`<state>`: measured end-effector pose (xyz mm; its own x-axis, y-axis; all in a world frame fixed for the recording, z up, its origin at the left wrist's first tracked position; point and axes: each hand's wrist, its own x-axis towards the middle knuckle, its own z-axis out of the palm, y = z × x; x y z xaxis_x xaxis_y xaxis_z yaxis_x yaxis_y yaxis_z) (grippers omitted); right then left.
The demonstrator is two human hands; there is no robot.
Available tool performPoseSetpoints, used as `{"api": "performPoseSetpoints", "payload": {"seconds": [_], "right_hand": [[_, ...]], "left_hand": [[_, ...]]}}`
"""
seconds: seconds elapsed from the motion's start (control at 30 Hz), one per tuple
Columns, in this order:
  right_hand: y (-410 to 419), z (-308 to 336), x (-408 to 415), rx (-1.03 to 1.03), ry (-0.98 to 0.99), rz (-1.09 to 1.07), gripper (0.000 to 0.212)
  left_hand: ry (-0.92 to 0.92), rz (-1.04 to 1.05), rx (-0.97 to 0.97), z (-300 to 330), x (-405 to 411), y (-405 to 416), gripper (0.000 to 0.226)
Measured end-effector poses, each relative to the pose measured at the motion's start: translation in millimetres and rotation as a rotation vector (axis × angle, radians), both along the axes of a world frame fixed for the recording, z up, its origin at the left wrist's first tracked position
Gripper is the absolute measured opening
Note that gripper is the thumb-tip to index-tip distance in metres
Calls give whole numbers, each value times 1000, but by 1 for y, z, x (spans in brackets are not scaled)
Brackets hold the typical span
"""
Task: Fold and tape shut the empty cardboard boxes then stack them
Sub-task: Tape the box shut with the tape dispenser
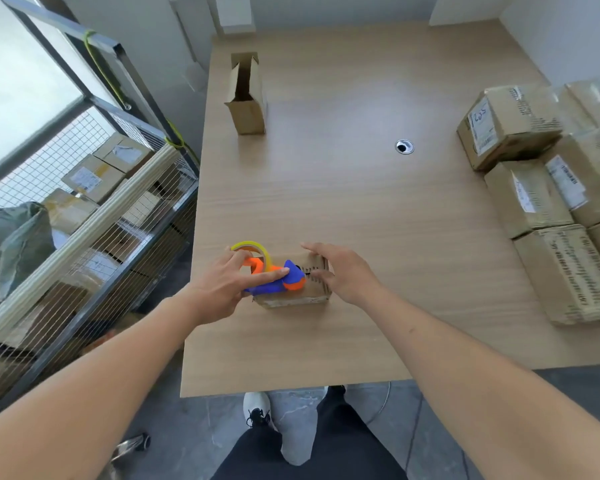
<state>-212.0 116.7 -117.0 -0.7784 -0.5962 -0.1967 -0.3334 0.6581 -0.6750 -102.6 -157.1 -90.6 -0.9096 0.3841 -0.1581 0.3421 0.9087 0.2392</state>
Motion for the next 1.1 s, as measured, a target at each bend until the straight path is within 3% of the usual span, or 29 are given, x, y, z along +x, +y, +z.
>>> {"api": "performPoseSetpoints", "payload": {"seconds": [0.2,0.47,0.67,0.97,1.1], "right_hand": [[-12,3,-8,-90,5,27,14],[-17,2,-6,-215,-41,-21,14],[-8,-2,-4,-205,-119,-5,41],[-5,3,-7,-164,-165,107,45],[-5,2,-9,-122,-86,163,42]], "left_hand": [[-17,-10,-37,7,-6,4,99],[72,105,-21,-5,-11,33,96],[47,111,52,-12,-10,27,94],[55,118,65,-17,-11,27,93],[48,123,91,-20,-12,26,92]]}}
